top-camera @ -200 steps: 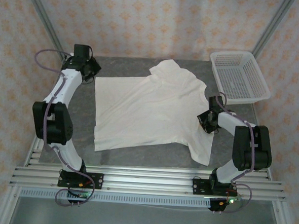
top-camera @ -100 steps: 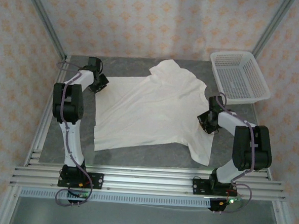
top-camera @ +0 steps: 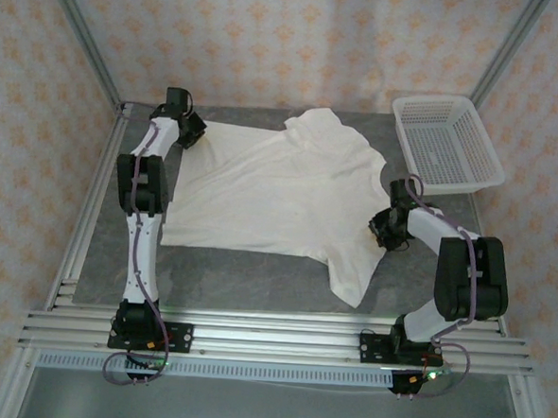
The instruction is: Fold the inside-out t-shirt
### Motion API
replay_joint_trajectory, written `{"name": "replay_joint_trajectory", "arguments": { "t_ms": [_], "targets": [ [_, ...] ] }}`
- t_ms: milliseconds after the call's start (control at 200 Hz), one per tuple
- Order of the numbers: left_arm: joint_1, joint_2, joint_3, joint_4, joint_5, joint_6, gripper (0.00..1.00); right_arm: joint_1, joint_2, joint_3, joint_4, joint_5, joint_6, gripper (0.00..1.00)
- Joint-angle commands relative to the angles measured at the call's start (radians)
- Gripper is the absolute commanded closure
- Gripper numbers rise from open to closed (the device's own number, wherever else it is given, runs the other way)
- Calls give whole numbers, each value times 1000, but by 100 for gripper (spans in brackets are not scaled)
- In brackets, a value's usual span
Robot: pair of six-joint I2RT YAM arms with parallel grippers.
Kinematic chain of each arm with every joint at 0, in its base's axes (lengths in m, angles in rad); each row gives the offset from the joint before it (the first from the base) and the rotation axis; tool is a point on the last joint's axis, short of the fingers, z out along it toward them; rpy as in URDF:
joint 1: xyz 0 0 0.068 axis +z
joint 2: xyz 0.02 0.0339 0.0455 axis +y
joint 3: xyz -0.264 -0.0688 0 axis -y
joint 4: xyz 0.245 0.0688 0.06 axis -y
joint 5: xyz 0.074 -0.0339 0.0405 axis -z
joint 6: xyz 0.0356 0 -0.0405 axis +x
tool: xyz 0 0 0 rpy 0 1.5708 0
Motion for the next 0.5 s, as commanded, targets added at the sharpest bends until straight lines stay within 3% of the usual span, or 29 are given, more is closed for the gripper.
{"name": "replay_joint_trajectory", "arguments": {
  "t_ms": [0, 80, 155, 345, 495],
  "targets": [
    [26, 137, 78, -186, -26, -21, 100, 2, -21, -11, -29, 26, 1, 78],
    [41, 134, 102, -179, 13, -40, 100, 3, -3, -18, -23, 17, -5, 81],
    [43, 55, 23, -130, 23, -28, 100, 4, 3, -34, -21, 36, -7, 86],
    [56, -382, -430, 163, 29, -41, 97, 2, -92, -29, -87, 109, -41, 90],
    [62, -707, -704, 230, 8, -78, 84, -6, -260, -36, -165, 219, -35, 81]
  ]
}}
